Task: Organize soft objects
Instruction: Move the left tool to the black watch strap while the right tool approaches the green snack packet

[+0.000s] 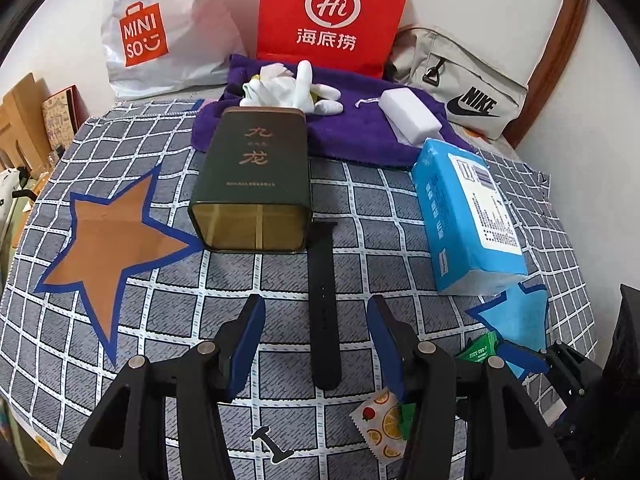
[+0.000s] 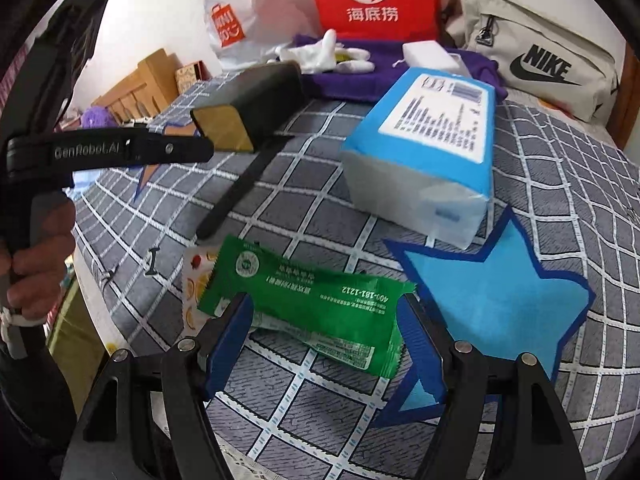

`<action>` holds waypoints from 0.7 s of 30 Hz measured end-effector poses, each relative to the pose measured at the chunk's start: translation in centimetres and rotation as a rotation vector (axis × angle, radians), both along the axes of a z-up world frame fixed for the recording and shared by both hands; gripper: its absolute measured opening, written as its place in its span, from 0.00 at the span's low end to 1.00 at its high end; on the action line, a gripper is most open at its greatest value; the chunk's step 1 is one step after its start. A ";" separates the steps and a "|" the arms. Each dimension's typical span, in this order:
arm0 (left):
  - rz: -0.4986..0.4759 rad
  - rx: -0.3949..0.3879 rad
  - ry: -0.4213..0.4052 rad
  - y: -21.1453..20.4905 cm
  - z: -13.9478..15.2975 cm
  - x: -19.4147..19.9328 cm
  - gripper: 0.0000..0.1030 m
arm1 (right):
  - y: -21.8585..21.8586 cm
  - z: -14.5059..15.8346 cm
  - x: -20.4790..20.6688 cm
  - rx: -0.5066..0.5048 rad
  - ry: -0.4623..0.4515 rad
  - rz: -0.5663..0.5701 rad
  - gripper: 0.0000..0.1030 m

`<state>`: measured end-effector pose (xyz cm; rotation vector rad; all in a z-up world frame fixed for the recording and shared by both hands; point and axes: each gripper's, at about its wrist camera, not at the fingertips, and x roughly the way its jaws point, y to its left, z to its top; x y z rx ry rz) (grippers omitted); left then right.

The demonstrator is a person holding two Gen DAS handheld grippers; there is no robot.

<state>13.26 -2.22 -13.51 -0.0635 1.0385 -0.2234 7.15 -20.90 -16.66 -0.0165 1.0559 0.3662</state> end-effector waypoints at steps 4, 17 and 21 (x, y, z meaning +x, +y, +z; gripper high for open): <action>-0.002 0.007 0.011 -0.1 -0.5 0.2 0.49 | 0.2 -0.6 0.1 0.004 0.012 0.004 0.72; 0.002 0.022 0.047 -0.1 -2.0 1.2 0.49 | 1.0 -1.0 0.0 -0.049 -0.055 0.044 0.73; 0.013 0.022 0.055 0.2 -2.2 1.4 0.49 | 0.7 -0.9 0.2 -0.071 -0.073 0.036 0.55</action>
